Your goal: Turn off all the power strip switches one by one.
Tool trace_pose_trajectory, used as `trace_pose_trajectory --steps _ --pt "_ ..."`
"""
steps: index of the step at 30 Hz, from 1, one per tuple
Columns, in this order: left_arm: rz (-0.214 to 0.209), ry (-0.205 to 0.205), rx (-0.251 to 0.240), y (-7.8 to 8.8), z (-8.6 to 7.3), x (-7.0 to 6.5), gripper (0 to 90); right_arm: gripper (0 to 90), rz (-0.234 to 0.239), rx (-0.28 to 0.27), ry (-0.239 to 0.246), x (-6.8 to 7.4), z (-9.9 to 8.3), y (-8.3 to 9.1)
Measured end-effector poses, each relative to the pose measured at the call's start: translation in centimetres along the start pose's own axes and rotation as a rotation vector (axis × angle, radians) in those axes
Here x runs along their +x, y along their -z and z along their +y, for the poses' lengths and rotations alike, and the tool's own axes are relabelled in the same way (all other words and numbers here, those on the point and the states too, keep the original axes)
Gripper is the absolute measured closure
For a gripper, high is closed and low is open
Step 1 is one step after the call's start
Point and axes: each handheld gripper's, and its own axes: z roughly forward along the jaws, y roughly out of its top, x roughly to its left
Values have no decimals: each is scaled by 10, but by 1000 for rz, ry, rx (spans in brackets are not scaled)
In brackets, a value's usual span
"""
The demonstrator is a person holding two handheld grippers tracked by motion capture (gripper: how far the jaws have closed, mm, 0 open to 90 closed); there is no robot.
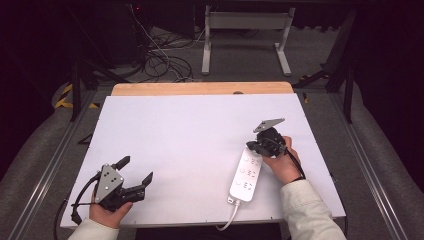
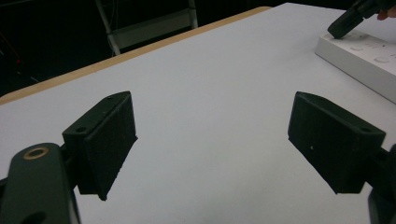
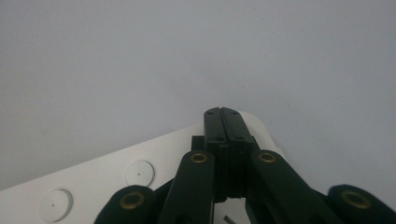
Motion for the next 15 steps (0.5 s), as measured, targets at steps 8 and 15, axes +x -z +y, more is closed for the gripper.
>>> trace_pose_trajectory --steps 8,15 --pt "-2 -4 -2 0 0 0 157 900 -19 4 13 3 0 0" --pt "2 -6 -1 0 0 0 157 900 -21 3 15 4 0 0"
